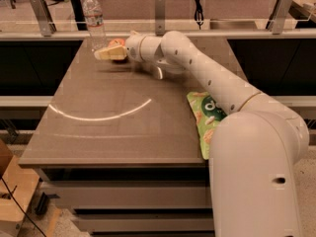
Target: Move apple near water bottle
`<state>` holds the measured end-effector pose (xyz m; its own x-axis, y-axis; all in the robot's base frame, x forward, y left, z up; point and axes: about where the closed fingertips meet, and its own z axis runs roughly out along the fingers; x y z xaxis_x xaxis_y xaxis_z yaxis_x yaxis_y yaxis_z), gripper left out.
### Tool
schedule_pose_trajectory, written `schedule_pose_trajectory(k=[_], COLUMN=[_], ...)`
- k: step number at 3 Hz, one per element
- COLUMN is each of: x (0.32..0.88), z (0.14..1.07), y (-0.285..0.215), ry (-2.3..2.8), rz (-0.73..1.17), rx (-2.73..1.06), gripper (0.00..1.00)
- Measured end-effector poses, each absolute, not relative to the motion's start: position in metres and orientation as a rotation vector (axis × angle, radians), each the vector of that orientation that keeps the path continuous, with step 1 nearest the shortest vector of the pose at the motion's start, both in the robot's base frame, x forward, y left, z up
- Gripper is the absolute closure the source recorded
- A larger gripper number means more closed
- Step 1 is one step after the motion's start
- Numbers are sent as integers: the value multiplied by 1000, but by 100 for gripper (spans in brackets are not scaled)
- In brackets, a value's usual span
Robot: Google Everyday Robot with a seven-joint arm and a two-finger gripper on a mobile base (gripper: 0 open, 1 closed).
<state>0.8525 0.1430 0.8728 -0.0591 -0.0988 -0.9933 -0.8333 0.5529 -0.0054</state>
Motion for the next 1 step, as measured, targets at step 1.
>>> schedule_pose_trajectory(k=[1], x=[852], z=[873], y=[143], ry=[1531], rz=[729], rx=[-827], gripper=[0])
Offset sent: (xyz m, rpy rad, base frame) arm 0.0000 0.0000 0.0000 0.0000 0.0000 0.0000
